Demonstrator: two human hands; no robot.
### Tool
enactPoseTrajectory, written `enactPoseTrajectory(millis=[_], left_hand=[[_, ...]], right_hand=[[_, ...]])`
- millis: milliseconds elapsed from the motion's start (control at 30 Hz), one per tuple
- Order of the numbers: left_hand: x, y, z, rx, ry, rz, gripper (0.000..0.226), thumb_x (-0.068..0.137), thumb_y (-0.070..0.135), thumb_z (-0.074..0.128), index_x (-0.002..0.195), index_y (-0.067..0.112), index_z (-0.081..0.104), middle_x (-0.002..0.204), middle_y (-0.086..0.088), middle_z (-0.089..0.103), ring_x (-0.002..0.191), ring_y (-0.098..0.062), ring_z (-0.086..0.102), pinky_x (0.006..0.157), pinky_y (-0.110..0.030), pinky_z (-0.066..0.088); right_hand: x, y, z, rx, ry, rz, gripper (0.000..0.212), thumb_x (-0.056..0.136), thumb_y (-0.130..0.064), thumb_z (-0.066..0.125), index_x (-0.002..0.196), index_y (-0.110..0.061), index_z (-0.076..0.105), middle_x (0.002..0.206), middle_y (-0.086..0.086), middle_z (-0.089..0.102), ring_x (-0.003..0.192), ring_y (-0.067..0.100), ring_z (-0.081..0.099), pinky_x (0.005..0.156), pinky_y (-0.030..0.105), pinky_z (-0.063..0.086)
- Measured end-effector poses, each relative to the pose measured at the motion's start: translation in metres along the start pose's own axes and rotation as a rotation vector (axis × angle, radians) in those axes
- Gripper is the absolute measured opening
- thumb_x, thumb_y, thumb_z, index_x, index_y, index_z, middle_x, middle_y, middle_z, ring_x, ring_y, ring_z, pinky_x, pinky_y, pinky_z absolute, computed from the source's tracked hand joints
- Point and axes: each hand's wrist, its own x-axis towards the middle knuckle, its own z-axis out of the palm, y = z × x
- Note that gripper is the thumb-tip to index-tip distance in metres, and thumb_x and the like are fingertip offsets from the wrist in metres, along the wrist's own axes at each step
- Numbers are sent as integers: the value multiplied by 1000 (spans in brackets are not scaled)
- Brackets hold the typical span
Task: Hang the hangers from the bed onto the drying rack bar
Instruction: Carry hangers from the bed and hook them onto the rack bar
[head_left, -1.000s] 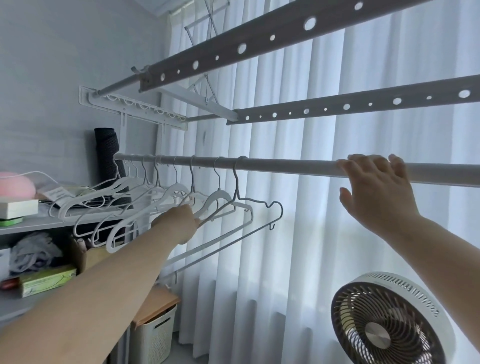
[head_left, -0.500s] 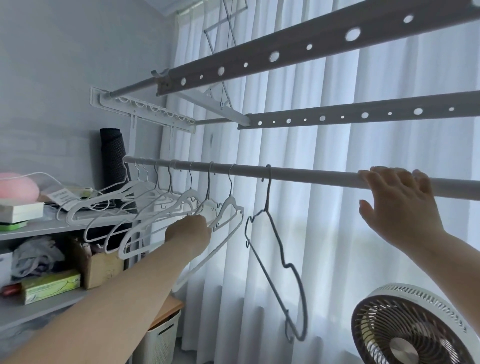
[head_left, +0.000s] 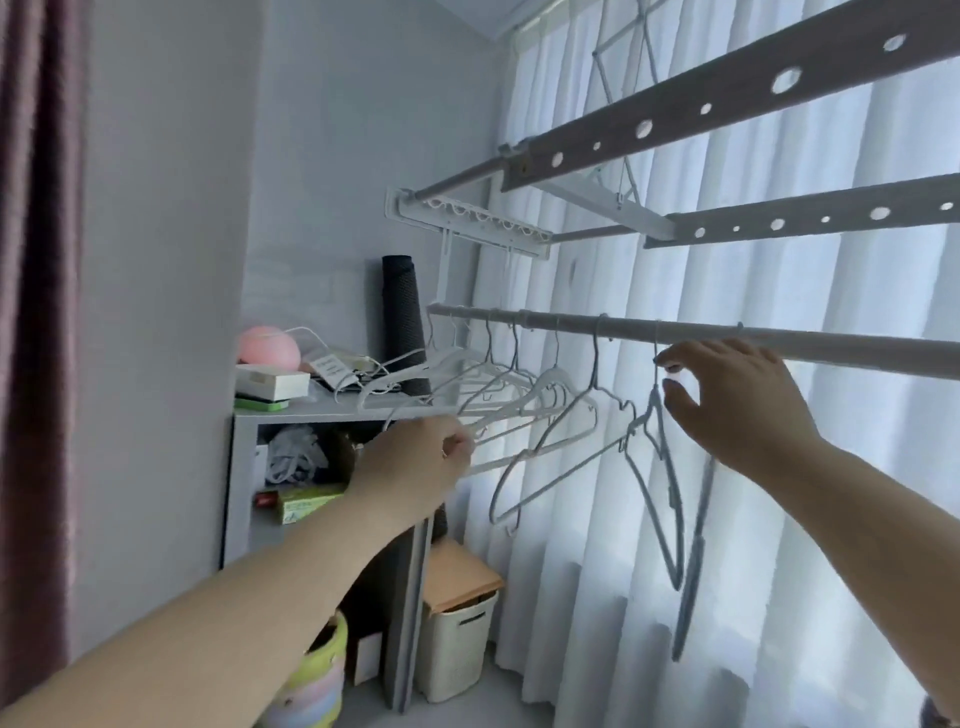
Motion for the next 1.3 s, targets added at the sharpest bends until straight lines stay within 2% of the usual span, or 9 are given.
enactPoseTrajectory(millis=[167,400,533,667,867,967,1067,1200,1300], left_hand=[[-84,-49,-44,74,62,-261,19,93,26,45,93,24,64,90,6,65,89,-15,59,74,-25,44],[-282,-118,-99,111,86,-830,29,92,20,49,65,30,51,64,14,59,65,-11,59,74,-27,48],[-410,-145,-141,123,264,-1198,25,91,15,47,71,29,52,85,0,66,87,-20,63,80,-28,47],[-516,-153,-184,171,370,-1431,25,89,9,44,72,23,55,87,0,65,88,-19,59,81,-26,44],[-669,-173,-257,257,412,-1690,23,91,13,40,84,18,61,95,0,64,87,-16,53,82,-29,45],[-737,-185,-297,246,413,-1783,24,94,16,40,94,20,63,106,0,67,91,-16,57,74,-23,41],[-794,-205,-338,279,442,-1855,22,94,17,41,79,23,56,102,-1,67,91,-18,58,70,-21,36],[-832,-235,-362,292,429,-1912,27,95,15,38,107,14,63,115,-1,64,103,-20,58,72,-21,37],[-852,-264,-369,289,373,-1944,29,96,17,36,112,16,60,117,2,62,105,-16,57,72,-19,36]], right_hand=[[-11,-71,13,243,-194,-78,24,93,-23,42,105,-22,63,102,7,67,94,30,61,75,29,43],[-80,-199,35,595,-395,-405,22,91,-22,46,97,-12,65,92,13,69,89,33,62,74,35,49],[-139,-290,47,761,-526,-564,18,88,-14,52,70,-17,54,60,9,53,62,30,56,59,32,41],[-198,-373,46,783,-784,-688,32,90,-22,52,64,-33,37,67,-5,51,70,23,52,63,27,40],[-300,-534,15,815,-1045,-793,33,90,-23,50,60,-24,37,66,-1,64,73,25,59,64,28,44],[-361,-616,-6,802,-1113,-872,38,92,-29,49,57,-29,32,68,-5,52,78,21,51,66,24,36],[-420,-682,-30,783,-1166,-977,27,94,-31,42,68,-29,39,84,-1,50,80,18,45,68,23,36],[-472,-735,-45,687,-1262,-1080,24,95,-27,38,113,-23,54,107,-3,60,105,17,57,85,21,43],[-490,-780,-45,672,-1314,-1143,30,94,-26,39,123,-24,50,123,-5,59,114,12,54,88,20,42]])
